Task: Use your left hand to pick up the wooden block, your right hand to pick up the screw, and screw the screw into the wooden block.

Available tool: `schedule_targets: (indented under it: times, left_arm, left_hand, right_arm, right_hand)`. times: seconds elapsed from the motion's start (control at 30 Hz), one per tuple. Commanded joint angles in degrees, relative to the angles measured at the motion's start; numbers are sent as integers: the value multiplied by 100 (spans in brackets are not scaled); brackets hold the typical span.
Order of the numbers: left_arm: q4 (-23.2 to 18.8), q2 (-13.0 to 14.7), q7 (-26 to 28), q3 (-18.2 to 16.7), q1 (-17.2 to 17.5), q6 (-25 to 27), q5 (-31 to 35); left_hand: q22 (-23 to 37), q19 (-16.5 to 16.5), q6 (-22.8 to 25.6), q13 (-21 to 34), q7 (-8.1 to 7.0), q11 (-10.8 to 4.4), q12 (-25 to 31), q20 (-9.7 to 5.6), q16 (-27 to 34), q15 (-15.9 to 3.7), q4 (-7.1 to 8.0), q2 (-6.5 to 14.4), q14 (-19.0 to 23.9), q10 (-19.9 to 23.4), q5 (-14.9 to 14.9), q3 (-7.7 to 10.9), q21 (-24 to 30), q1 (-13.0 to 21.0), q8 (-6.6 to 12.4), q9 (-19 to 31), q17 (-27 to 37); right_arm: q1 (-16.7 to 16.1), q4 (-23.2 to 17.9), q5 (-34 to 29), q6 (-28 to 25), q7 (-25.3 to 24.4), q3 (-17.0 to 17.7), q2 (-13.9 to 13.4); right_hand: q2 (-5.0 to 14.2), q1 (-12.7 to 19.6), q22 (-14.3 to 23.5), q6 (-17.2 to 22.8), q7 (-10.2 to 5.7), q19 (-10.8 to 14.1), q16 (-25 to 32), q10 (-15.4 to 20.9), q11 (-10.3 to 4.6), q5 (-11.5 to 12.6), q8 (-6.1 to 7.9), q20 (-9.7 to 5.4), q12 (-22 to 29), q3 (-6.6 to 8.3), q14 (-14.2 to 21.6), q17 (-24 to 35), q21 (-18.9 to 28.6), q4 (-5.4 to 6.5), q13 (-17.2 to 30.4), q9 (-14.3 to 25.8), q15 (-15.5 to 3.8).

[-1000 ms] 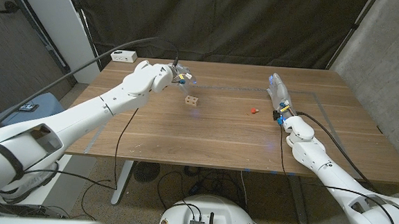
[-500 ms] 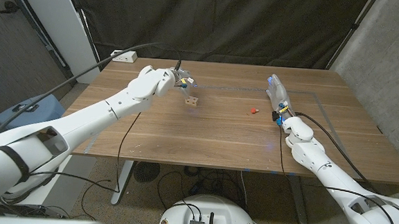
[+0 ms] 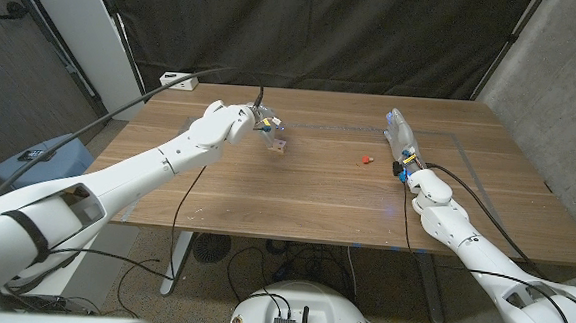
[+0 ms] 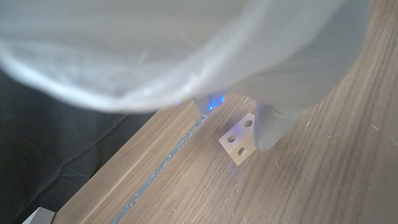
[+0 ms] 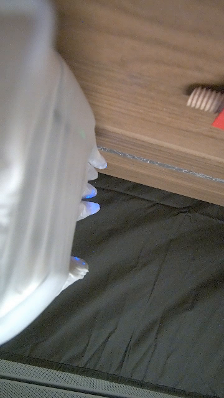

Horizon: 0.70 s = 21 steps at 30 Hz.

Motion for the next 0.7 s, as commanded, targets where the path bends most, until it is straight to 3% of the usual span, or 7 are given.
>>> schedule_targets:
  times: [0.03,0.7]
  left_arm:
    - [335,-98,196,144,-103,-108,-77]
    - [708,-188,700,313,-200,-253,-274]
  left_hand:
    - [22,-663,67,15,13,3,45,37,48,70,8,33,63,60,-18,-35,56,65,-9,11,22]
    - [19,-335,427,69,-65,-4,180,34,88,-53,10,63,561,486,-29,-103,107,210,46,17,20]
  right_arm:
    - [64,120,7,10,45,-14,24]
    - [166,312,-43,11,-7,-48,95]
  right_hand:
    - [-27,50,22,3,-77,-53,-13,-50,25,18,27,-25,28,21,-287,8,31,-18,12,27,13]
    - [-26,61,22,10,-84,-58,-6,-54,13,15,30,-25,29,34,-289,10,40,-30,12,28,9]
